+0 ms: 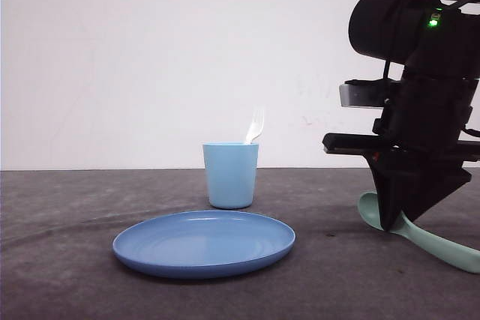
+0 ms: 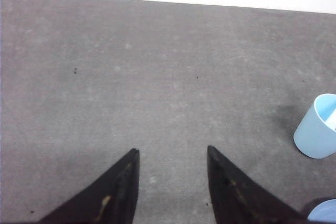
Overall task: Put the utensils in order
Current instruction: 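Lift the spoon with the right gripper and lower it into the cup, then open the right gripper and raise it off the spoon, then lower the right gripper over the cup rim and grasp the cup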
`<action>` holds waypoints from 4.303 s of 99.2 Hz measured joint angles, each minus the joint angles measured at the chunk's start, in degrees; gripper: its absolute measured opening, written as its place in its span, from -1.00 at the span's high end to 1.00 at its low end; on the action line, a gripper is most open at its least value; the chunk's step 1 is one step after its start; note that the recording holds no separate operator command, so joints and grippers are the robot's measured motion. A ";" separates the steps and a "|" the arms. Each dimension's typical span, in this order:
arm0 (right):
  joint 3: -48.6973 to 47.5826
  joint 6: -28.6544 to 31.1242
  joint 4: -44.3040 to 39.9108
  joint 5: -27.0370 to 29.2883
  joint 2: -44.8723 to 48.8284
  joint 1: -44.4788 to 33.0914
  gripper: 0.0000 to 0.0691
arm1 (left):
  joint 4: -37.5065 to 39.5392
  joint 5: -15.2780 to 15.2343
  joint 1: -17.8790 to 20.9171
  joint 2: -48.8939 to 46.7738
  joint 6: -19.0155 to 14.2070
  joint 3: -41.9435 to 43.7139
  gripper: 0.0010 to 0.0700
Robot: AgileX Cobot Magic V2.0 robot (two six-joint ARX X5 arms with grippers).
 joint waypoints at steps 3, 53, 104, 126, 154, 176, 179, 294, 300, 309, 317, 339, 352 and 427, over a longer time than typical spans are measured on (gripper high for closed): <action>0.00 -0.02 0.66 0.00 -0.02 0.13 0.86 | 0.00 0.00 0.00 0.02 0.00 0.00 0.35; 5.38 -7.50 25.00 -7.06 -4.04 4.33 0.86 | 0.04 0.00 0.00 0.02 0.00 0.00 0.35; 5.40 -17.27 57.59 -8.02 -0.11 5.01 0.86 | 0.11 0.00 0.00 0.00 0.00 0.00 0.35; 7.19 -17.99 64.17 -8.02 6.86 5.01 0.86 | 0.17 0.02 0.00 0.02 -0.09 0.00 0.35; 16.22 -18.12 63.82 -12.13 16.09 5.05 0.86 | 0.20 0.02 -0.20 0.00 -0.22 0.00 0.35; 18.95 -18.14 59.41 -12.17 20.55 5.11 0.86 | 0.20 0.02 -0.22 0.00 -0.26 0.00 0.35; 18.95 -18.12 58.82 -12.28 20.85 5.11 0.86 | 0.22 0.02 -0.20 0.00 -0.26 0.00 0.35; 18.99 -18.51 52.26 -15.17 22.10 5.70 -0.21 | 0.33 0.02 -0.22 0.00 -0.26 0.00 0.35; 18.99 -18.38 50.18 -15.41 20.44 5.70 -0.22 | 0.33 0.04 -0.22 0.02 -0.26 0.00 0.35; 18.99 -18.05 45.97 -15.45 16.26 5.75 -0.22 | 0.35 0.04 -0.22 0.02 -0.26 0.00 0.35; 19.02 -18.03 41.24 -15.45 11.54 5.75 -0.22 | 0.33 0.04 -0.22 0.02 -0.26 0.00 0.35; 19.21 -17.57 22.64 -12.31 0.85 4.92 -0.22 | 0.37 0.02 -0.22 0.02 -0.24 0.00 0.35; 19.21 -17.57 11.74 -9.94 -4.04 4.09 -0.62 | 0.35 0.02 -0.22 0.02 -0.24 0.00 0.35; 8.76 -17.00 22.64 -12.52 3.85 3.19 -0.97 | 0.37 0.02 -0.22 0.02 -0.24 0.00 0.35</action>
